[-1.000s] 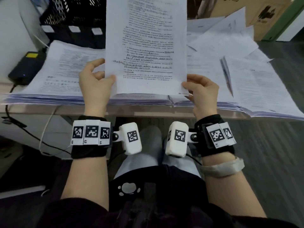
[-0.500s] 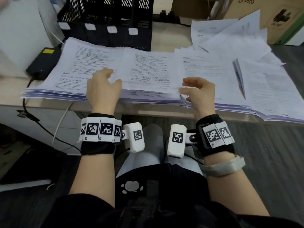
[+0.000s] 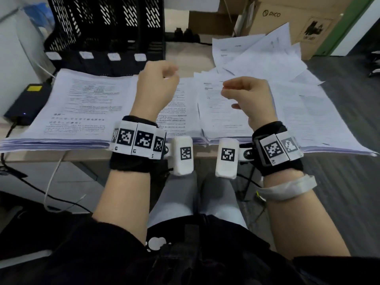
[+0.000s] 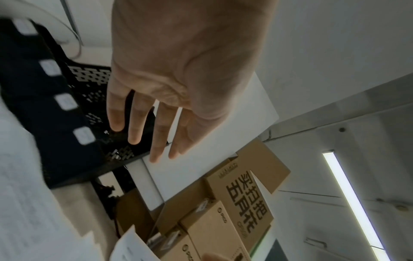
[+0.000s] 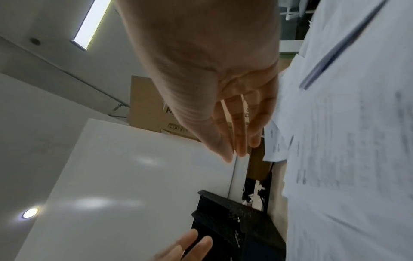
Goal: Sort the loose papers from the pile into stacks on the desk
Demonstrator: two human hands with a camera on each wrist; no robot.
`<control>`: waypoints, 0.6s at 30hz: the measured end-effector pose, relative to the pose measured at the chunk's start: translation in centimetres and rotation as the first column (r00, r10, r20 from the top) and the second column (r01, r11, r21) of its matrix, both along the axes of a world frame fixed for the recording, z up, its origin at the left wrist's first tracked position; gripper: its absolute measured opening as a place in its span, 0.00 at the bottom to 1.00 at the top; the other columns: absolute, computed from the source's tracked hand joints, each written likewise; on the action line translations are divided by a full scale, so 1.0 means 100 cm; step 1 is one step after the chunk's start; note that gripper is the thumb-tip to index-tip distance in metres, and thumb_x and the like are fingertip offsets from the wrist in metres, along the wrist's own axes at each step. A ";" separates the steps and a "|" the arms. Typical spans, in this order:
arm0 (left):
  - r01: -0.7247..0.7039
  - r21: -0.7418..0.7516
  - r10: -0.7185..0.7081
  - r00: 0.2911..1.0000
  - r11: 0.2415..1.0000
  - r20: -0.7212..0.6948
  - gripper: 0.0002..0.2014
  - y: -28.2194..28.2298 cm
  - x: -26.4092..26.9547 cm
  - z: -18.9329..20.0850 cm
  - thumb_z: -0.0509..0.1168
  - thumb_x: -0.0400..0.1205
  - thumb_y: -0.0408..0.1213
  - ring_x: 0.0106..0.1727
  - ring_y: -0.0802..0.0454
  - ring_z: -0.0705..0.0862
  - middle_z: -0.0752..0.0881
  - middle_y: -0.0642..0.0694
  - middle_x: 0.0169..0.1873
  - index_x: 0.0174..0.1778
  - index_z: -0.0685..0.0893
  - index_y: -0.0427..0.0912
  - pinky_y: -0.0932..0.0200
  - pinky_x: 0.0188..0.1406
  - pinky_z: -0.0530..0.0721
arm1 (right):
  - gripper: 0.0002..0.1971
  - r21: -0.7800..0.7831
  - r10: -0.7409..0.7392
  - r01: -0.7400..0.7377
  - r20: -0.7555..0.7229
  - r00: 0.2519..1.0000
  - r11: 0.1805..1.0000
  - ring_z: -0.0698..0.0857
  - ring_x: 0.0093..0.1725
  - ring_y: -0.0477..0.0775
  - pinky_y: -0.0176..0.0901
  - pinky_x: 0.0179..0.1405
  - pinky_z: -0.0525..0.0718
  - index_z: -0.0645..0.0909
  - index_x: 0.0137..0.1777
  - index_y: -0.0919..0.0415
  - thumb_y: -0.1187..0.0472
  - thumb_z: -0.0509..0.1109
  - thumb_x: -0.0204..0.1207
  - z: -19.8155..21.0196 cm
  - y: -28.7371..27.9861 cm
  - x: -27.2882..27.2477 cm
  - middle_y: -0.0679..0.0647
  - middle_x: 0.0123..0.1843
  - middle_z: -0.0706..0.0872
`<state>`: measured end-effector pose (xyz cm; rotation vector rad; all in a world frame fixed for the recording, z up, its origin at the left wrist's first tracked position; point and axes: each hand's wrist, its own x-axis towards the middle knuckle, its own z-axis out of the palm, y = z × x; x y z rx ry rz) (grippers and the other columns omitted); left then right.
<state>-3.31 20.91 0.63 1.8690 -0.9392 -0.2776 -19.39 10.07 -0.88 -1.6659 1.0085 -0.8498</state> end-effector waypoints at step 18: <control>0.248 0.357 -0.194 0.964 0.901 -0.180 0.08 -0.199 -0.030 0.013 0.61 0.81 0.31 0.31 0.49 0.73 0.74 0.43 0.31 0.36 0.78 0.36 0.68 0.25 0.72 | 0.48 -0.015 -0.112 0.150 -0.733 0.671 0.989 0.51 0.83 0.67 0.62 0.82 0.51 0.55 0.81 0.63 0.44 0.76 0.68 -0.003 -0.162 -0.032 0.64 0.81 0.60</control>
